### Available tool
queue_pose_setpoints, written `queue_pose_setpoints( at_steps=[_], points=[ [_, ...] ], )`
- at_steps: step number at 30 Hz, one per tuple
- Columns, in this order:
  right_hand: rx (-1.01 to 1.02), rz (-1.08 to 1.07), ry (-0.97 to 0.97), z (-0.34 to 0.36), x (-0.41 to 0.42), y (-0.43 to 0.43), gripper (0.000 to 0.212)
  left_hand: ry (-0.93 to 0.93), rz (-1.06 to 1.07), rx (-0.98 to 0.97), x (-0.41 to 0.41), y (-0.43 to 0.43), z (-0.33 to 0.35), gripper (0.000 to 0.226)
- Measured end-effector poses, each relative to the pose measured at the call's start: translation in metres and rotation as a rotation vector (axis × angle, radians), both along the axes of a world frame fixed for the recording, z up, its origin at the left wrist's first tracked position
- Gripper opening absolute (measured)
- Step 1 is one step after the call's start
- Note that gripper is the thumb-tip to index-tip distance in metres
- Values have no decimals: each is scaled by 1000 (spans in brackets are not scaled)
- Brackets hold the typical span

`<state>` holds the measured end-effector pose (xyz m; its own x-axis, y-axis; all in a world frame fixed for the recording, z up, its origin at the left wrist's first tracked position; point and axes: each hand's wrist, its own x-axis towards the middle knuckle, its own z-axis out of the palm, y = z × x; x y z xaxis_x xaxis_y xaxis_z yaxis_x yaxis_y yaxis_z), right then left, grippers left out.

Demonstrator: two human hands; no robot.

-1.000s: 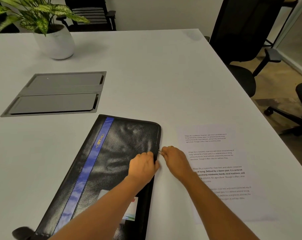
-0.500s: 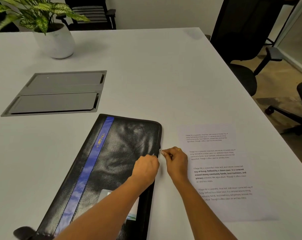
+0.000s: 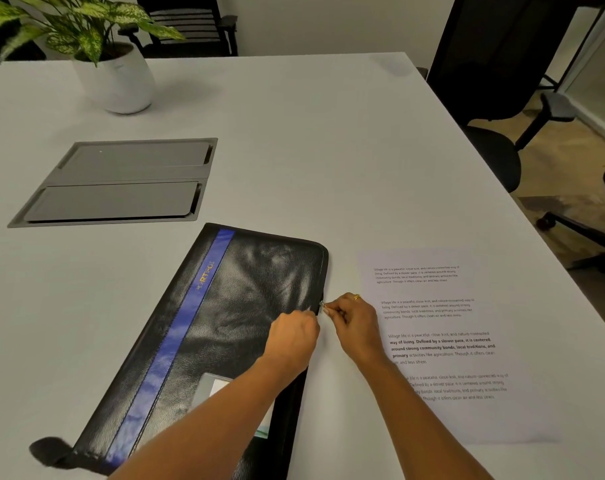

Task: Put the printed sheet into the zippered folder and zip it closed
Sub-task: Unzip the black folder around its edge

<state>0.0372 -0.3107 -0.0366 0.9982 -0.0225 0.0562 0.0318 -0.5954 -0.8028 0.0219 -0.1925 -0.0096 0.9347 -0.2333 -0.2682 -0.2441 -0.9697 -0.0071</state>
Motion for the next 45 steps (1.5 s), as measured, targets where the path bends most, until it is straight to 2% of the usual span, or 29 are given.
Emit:
queue_pose_setpoints(
  at_steps=[7,10,12,13,16,20,22,26,32,45],
  points=[
    [7,-7,20,0,1,0,11,-16,1,-8,1,2,-3,25],
    [4,-96,32,-1,0,5,11,-55,15,5,-3,-2,11,5],
    [9,-162,37,-2,0,9,12,-100,41,-8,-4,-3,16,37],
    [19,-196,42,-2,0,11,12,-106,53,-42,-2,-2,18,42],
    [80,-288,60,0,3,17,11,-16,48,26,-5,0,15,21],
    [110,-363,83,2,10,21,11,38,-93,90,1,0,4,26],
    [111,-371,98,3,15,21,12,49,-108,46,1,-1,8,29],
    [81,-328,109,6,27,21,13,17,-23,-36,6,0,11,28],
    [38,-117,89,10,42,19,14,10,87,-56,27,1,7,27],
    [87,-13,76,3,37,6,11,-39,126,-92,32,1,-8,20]
  ],
)
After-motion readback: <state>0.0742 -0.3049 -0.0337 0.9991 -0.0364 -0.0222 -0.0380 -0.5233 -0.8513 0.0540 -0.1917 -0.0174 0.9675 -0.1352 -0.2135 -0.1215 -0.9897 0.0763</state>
